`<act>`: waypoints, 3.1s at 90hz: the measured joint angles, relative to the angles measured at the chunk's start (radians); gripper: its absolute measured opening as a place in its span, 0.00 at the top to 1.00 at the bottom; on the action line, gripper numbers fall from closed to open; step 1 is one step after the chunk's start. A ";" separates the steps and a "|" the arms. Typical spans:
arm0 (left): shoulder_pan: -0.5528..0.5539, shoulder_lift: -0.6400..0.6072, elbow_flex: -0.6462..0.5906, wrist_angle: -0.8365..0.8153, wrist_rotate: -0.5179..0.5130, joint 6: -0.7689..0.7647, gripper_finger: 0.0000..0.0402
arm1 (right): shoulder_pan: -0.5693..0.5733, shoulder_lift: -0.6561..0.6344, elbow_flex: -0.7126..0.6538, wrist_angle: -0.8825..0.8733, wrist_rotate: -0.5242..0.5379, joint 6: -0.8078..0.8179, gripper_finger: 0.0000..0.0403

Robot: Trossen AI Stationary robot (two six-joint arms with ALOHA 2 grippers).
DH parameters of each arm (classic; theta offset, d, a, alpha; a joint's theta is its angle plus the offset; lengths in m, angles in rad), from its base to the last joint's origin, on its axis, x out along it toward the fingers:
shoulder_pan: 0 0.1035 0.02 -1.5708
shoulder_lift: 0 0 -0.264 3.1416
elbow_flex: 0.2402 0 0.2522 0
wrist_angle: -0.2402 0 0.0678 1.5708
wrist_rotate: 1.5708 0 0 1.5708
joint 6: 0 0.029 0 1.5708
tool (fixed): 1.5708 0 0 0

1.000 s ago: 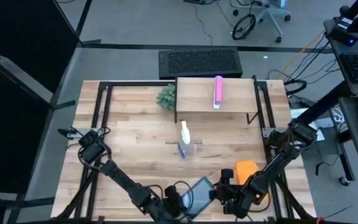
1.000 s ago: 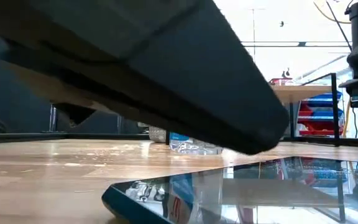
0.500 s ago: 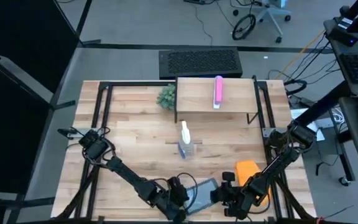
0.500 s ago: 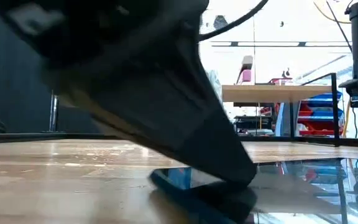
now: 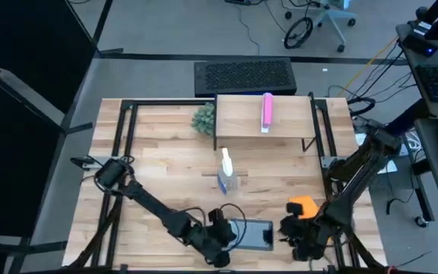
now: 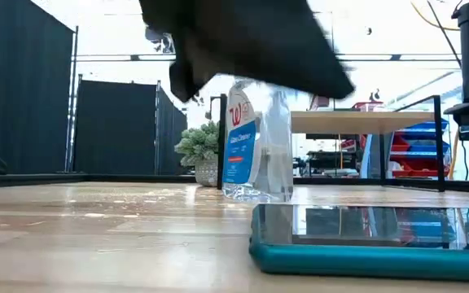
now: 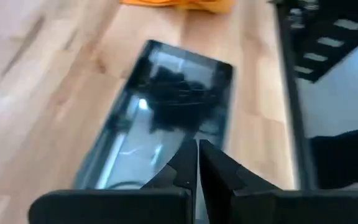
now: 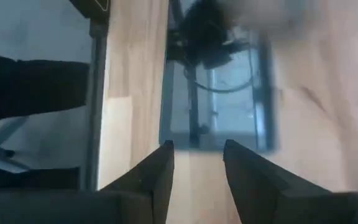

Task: Apply microfiber cloth
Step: Wipe the front of the tablet with the orange microfiber cloth

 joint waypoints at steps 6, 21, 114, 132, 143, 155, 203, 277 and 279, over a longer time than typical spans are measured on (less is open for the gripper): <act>-0.006 0.016 -0.005 -0.008 0.006 -0.013 1.00 | 0.025 -0.025 -0.001 -0.129 -0.011 0.127 0.69; 0.002 0.029 -0.004 0.005 0.010 -0.036 1.00 | 0.040 -0.035 -0.001 -0.285 -0.184 0.348 0.61; 0.039 0.124 0.000 0.064 0.019 -0.010 1.00 | 0.073 0.103 -0.064 0.120 -0.030 0.231 0.96; 0.039 0.126 -0.001 0.082 0.016 -0.007 1.00 | -0.006 0.137 -0.046 0.501 0.228 -0.179 0.98; 0.041 0.128 -0.002 0.098 0.016 -0.001 1.00 | -0.103 0.217 -0.047 0.612 0.252 -0.353 0.99; 0.041 0.128 -0.002 0.099 0.011 -0.002 1.00 | -0.197 0.324 -0.045 0.733 0.190 -0.411 0.98; 0.046 0.185 0.004 0.111 0.012 -0.061 1.00 | -0.060 0.307 -0.040 0.274 0.014 -0.135 0.98; 0.059 0.185 0.000 0.113 0.016 -0.150 1.00 | -0.171 0.358 -0.043 0.492 0.174 -0.111 0.98; 0.059 0.185 0.000 0.112 0.015 -0.152 1.00 | -0.160 0.352 -0.042 0.471 0.165 -0.098 0.98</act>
